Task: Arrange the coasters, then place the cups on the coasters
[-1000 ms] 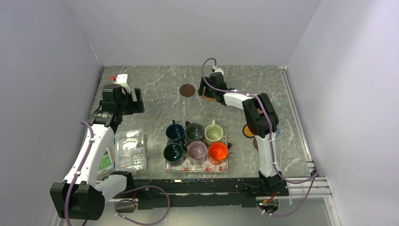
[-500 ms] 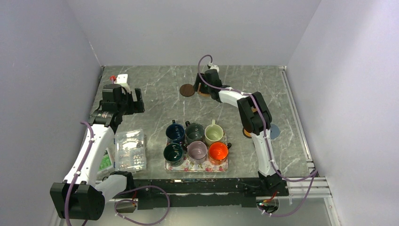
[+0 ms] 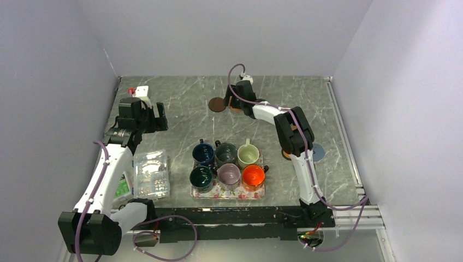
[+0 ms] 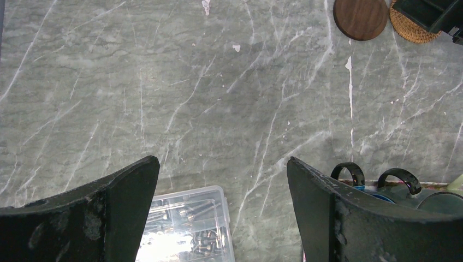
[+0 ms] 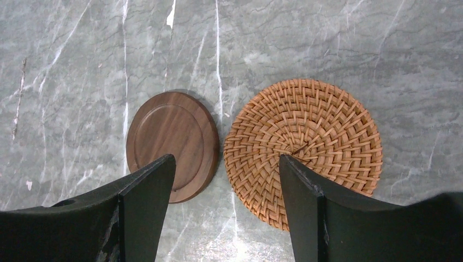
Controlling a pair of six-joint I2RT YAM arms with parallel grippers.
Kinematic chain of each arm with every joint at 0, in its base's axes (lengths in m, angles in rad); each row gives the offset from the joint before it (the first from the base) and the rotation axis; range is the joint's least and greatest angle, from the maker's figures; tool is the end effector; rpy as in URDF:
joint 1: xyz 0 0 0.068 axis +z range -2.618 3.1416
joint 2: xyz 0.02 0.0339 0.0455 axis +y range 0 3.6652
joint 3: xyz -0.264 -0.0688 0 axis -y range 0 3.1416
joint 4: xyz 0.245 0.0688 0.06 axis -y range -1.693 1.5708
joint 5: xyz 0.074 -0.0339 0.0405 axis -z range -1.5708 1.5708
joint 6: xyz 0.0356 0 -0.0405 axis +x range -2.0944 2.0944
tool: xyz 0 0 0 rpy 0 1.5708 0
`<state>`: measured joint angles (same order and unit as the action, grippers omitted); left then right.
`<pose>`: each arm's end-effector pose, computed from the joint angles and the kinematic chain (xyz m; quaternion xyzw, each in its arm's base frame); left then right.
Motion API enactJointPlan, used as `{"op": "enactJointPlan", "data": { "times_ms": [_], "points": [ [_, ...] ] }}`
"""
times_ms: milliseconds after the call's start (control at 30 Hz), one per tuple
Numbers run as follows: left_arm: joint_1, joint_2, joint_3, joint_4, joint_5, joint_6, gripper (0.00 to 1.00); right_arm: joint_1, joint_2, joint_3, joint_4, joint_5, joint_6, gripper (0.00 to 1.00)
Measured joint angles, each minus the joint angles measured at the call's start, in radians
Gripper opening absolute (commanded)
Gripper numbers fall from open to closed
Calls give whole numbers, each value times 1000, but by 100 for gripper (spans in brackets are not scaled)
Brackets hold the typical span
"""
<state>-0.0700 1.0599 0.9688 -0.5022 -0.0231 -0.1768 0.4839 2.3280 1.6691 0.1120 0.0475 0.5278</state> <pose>0.2307 -0.0154 0.3200 -0.0525 0.8813 -0.0477 0.4672 0.4658 0.2429 0.1458 0.0308 0.8711 0.2192 0.4384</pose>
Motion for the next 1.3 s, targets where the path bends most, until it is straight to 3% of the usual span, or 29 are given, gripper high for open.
{"op": "enactJointPlan", "data": {
  "times_ms": [667, 1100, 1300],
  "points": [
    [0, 0, 0, 0, 0, 0, 94, 40, -23, -32, 2, 21, 4, 75],
    [0, 0, 0, 0, 0, 0, 94, 44, -29, 37, -122, -55, -98, 90],
    [0, 0, 0, 0, 0, 0, 94, 48, -195, 5, -216, -51, -193, 94]
  ]
}}
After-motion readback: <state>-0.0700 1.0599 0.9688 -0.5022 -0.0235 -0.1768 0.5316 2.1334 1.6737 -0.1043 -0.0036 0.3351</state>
